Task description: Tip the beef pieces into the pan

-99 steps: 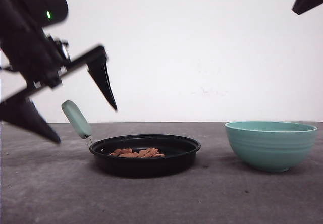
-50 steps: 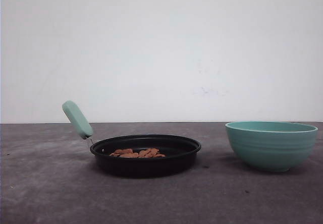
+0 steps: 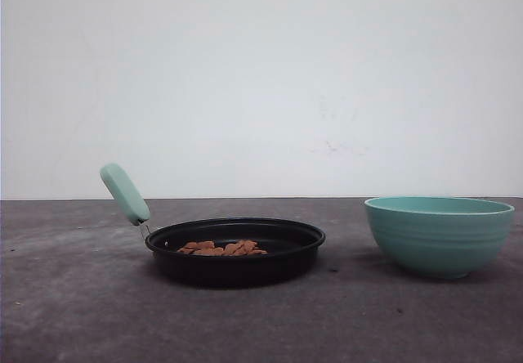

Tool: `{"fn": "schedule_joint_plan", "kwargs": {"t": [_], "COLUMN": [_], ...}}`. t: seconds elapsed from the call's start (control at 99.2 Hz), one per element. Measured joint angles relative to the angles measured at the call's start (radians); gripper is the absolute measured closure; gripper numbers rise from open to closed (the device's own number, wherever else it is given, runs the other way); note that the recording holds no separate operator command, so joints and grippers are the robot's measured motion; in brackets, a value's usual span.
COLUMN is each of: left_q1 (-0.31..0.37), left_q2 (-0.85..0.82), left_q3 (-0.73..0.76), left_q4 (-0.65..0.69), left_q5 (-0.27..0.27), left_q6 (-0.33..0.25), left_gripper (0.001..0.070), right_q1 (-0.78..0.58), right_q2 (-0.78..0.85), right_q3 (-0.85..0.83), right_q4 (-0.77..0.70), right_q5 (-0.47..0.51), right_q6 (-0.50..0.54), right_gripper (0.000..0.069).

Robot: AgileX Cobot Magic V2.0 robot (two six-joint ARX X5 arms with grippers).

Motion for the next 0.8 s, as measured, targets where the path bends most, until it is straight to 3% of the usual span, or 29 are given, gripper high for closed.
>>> {"fn": "schedule_joint_plan", "kwargs": {"t": [0.494,0.595,0.696,0.796], "left_q1": [0.000,0.000,0.000,0.000], "left_q2": [-0.012,-0.012,-0.012,-0.012], "left_q3": [0.000,0.000,0.000,0.000], "left_q4": [0.000,0.000,0.000,0.000], "left_q5": [-0.002,-0.002,-0.002,-0.002], "left_q6": [0.000,0.000,0.000,0.000], "left_gripper": [0.0695,0.0695,0.0695,0.0695], "right_q1": [-0.002,-0.037,-0.105,-0.168], "right_q2": [-0.003,-0.029,-0.079,-0.129], "right_q3": [0.000,-0.006,-0.079,-0.231], "right_q4": [-0.002,-0.059,-0.083,-0.015], "right_q5": [-0.003,0.010,0.007,-0.021], "right_q6": [0.000,-0.037,-0.060,-0.059], "right_gripper": [0.0680,0.0680,0.0680,0.0680]}}
